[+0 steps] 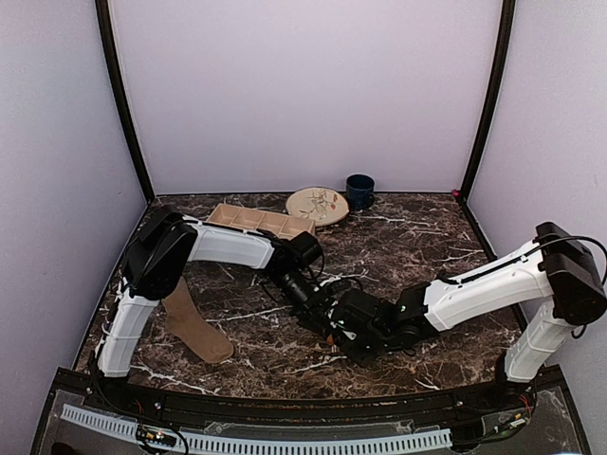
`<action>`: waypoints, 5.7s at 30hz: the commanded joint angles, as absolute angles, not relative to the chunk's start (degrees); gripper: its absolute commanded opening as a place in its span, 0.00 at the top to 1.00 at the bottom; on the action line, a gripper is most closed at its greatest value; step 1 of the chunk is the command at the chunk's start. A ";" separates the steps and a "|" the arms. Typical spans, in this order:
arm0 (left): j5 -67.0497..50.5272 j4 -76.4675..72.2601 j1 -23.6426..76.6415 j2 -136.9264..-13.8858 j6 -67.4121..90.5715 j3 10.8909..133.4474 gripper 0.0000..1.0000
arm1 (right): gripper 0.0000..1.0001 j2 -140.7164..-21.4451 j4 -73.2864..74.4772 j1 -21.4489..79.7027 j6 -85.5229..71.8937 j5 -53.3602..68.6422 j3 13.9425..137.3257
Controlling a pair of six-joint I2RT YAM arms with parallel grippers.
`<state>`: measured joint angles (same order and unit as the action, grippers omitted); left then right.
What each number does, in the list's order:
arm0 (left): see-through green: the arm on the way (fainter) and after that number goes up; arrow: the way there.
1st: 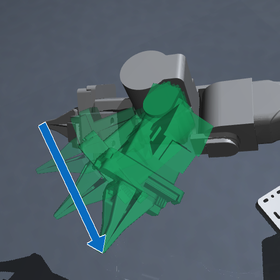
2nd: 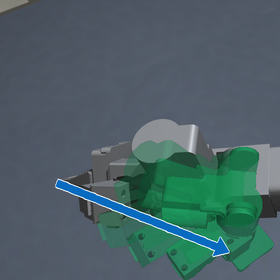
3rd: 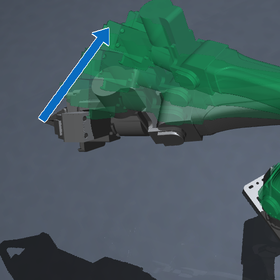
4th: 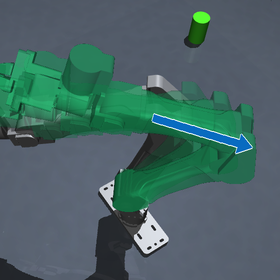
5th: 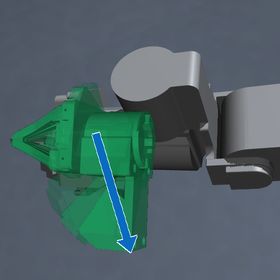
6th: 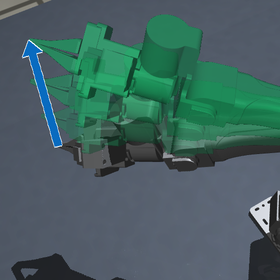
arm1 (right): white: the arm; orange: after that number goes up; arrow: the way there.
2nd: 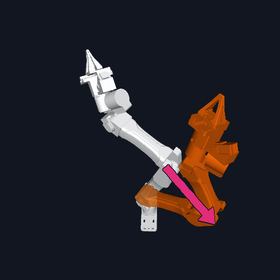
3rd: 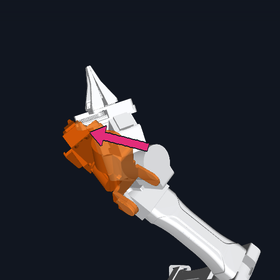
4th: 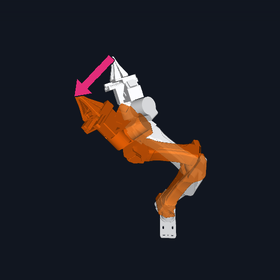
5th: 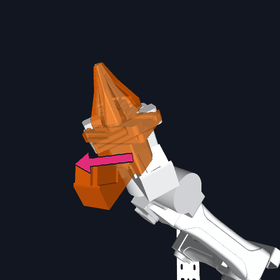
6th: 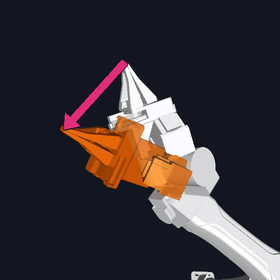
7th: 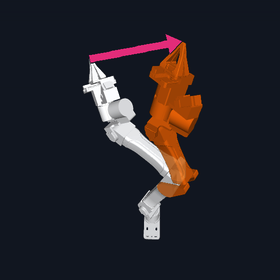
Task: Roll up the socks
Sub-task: Roll the sock at the center of the board.
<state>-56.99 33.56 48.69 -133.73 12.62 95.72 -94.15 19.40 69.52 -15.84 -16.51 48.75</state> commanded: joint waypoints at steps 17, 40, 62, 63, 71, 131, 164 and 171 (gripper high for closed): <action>-35.40 28.23 45.44 -129.48 22.96 82.43 0.41 | 0.86 -91.78 17.22 67.10 -20.22 -9.85 45.04; -33.23 21.40 44.47 -125.71 26.99 77.10 0.40 | 0.87 -90.37 14.19 60.86 -20.47 4.32 44.32; -31.98 12.66 41.71 -120.18 28.56 70.61 0.38 | 0.87 -93.86 12.46 53.86 -21.31 17.49 43.85; -32.65 11.22 41.67 -119.50 28.45 69.85 0.38 | 0.87 -94.24 12.26 53.08 -21.56 18.80 43.79; -37.99 0.06 41.99 -113.64 25.57 62.66 0.38 | 0.87 -97.07 10.04 47.49 -23.90 31.11 44.36; -37.72 4.02 51.42 -115.71 12.89 70.10 0.50 | 0.87 -112.00 0.22 39.20 -35.15 54.03 49.97; -33.21 10.53 51.24 -121.99 18.63 71.78 0.76 | 0.61 -107.84 8.44 39.27 -28.98 37.63 52.13; -32.58 11.97 50.86 -123.54 20.18 72.29 0.76 | 0.57 -104.75 7.60 39.23 -29.30 35.74 48.87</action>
